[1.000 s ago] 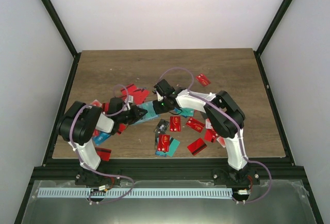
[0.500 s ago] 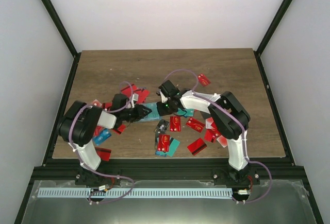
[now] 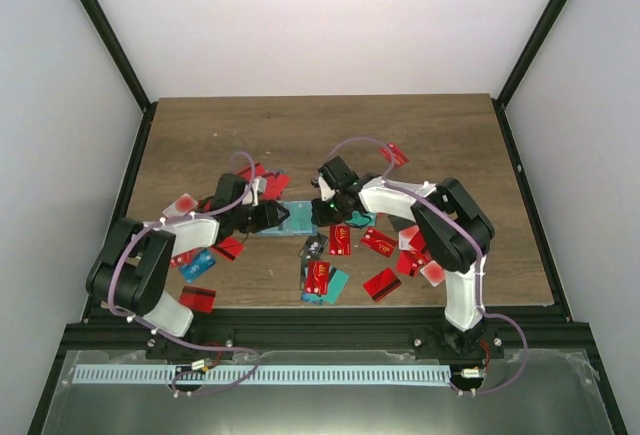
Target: Put the credit cards into the card holder
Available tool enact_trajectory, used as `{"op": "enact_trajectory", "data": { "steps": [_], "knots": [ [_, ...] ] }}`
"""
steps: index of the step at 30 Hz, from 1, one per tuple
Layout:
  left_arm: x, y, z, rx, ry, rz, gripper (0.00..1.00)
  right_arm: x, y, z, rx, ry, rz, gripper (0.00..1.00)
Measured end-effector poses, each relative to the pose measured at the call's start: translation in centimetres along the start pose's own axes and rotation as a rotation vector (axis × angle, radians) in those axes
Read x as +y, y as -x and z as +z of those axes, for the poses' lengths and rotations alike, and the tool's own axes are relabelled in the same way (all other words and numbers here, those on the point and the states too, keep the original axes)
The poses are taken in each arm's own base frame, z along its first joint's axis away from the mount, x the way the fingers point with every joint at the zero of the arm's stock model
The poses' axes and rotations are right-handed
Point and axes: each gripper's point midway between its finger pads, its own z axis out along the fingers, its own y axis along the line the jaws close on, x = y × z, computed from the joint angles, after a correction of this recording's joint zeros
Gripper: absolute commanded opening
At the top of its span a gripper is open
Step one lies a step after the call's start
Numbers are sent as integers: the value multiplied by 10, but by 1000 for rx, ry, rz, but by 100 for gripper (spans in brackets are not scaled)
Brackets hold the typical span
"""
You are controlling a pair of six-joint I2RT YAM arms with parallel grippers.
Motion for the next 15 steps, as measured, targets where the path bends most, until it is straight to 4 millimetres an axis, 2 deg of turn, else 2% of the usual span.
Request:
{"op": "enact_trajectory", "data": {
  "steps": [2, 5, 8, 15],
  "knots": [
    [-1, 0, -4, -1, 24, 25, 45, -3, -2, -3, 1, 0, 5, 15],
    [-5, 0, -8, 0, 46, 67, 34, -7, -4, -8, -2, 0, 16, 26],
    [-8, -1, -6, 10, 62, 106, 25, -7, -3, -12, -6, 9, 20, 30],
    [-21, -6, 8, 41, 62, 171, 12, 11, 7, -33, -48, 66, 8, 37]
  ]
}}
